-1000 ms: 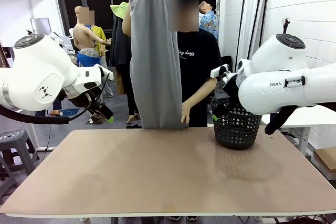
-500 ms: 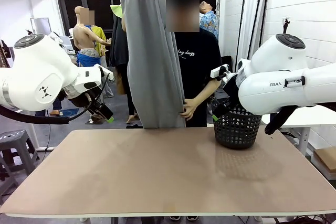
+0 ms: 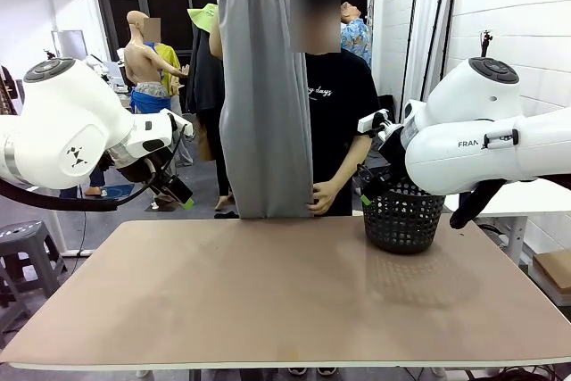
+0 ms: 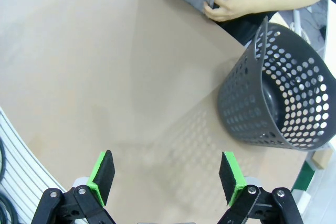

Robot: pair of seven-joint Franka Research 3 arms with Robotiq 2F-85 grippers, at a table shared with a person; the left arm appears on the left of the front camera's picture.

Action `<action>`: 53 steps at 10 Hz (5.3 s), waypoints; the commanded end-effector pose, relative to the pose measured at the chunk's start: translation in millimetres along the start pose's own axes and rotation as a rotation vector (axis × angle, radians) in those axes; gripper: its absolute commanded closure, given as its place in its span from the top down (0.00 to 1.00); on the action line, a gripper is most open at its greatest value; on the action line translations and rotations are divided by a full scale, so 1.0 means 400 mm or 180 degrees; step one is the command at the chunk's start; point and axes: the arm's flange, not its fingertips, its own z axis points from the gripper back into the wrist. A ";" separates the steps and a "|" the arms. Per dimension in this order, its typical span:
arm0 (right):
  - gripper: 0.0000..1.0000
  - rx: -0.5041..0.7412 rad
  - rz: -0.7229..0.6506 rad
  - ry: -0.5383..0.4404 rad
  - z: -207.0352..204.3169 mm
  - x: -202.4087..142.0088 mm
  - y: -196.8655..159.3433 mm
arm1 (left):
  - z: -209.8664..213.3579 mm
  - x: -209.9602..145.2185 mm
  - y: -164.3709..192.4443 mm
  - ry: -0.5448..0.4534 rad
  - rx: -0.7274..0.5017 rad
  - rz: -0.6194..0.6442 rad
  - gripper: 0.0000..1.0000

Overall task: Fold the training pants.
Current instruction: Grab both ends of the Training pants handed by a person.

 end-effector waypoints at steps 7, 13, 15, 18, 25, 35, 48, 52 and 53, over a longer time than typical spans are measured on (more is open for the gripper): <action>1.00 -0.0001 -0.0002 -0.0009 -0.001 0.000 -0.001 | 0.001 0.002 0.003 -0.0036 -0.0012 0.0010 1.00; 1.00 -0.0001 -0.0002 -0.0009 -0.001 0.000 -0.001 | 0.001 0.002 0.003 -0.0036 -0.0012 0.0010 1.00; 1.00 -0.0001 -0.0002 -0.0009 -0.001 0.000 -0.001 | 0.001 0.002 0.003 -0.0036 -0.0012 0.0010 1.00; 1.00 -0.0001 -0.0002 -0.0009 -0.001 0.000 -0.001 | 0.001 0.002 0.003 -0.0036 -0.0012 0.0010 1.00; 1.00 -0.0001 -0.0002 -0.0009 -0.001 0.000 -0.001 | 0.001 0.002 0.003 -0.0036 -0.0012 0.0010 1.00; 1.00 -0.0001 -0.0002 -0.0009 -0.001 0.000 -0.001 | 0.001 0.002 0.003 -0.0036 -0.0012 0.0010 1.00; 1.00 0.0224 0.1744 0.0219 0.000 0.003 -0.095 | -0.006 -0.042 0.070 0.0396 -0.0343 -0.1861 1.00; 1.00 -0.0067 0.1835 0.0198 -0.014 0.016 -0.082 | 0.005 -0.035 0.070 0.0707 -0.0033 -0.1823 1.00; 1.00 0.0258 0.2032 0.0218 -0.008 0.004 -0.092 | -0.013 -0.044 0.066 0.0358 -0.0403 -0.2151 1.00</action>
